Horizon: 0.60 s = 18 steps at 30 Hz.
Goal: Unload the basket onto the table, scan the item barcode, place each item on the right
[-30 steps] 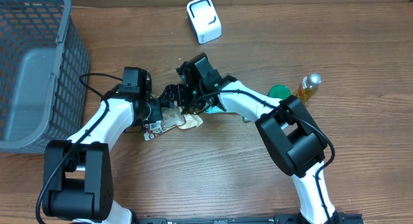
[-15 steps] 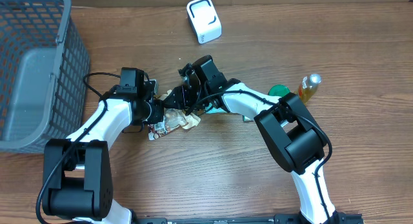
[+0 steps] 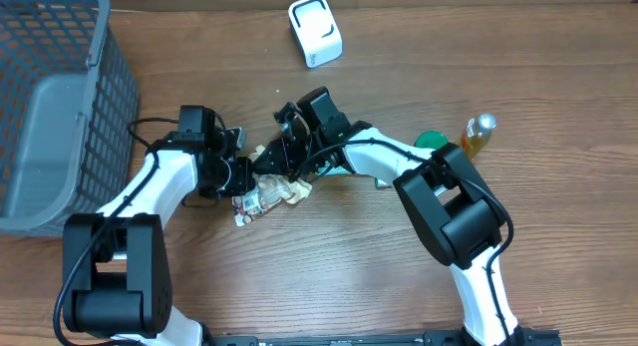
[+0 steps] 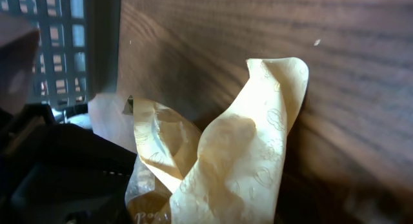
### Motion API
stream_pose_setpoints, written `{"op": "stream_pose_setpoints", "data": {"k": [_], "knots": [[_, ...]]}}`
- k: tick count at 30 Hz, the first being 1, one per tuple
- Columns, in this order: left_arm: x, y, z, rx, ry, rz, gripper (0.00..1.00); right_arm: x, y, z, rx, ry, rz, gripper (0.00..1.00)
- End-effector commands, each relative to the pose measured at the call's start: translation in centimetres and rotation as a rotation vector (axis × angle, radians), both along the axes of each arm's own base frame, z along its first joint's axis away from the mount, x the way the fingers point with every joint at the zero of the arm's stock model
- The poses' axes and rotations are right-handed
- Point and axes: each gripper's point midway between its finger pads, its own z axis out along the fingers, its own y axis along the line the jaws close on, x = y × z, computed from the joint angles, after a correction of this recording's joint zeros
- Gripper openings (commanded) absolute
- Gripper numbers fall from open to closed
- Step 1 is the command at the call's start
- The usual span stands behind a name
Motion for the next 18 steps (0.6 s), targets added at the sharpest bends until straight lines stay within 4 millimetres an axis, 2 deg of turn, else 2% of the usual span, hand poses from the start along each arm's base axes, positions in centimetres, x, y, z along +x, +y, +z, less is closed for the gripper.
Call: {"op": "stream_pose_setpoints", "data": {"k": [1, 6, 11, 15, 16, 18], "knots": [[1.6, -1.4, 2.2, -0.087, -0.065, -0.069, 0.07, -1.6, 0.9, 3.6, 0.092, -0.048, 0.106, 0.35], [3.1, -0.7, 4.6, -0.087, -0.091, -0.048, 0.09, -0.9, -0.1, 4.5, 0.094, -0.094, 0.112, 0.33], [4.6, -0.1, 7.9, -0.077, -0.138, -0.035, 0.11, -0.2, -1.1, 4.4, 0.086, -0.087, 0.092, 0.37], [4.8, 1.9, 7.6, 0.036, -0.114, 0.036, 0.11, 0.3, -1.6, 4.3, 0.083, -0.084, 0.077, 0.46], [4.7, 2.2, 7.3, 0.054, -0.104, 0.047, 0.11, 0.3, -1.7, 4.3, 0.08, -0.08, 0.077, 0.5], [4.2, 2.1, 6.6, 0.056, -0.081, 0.046, 0.1, 0.1, -1.8, 4.1, 0.073, -0.084, 0.089, 0.53]]}}
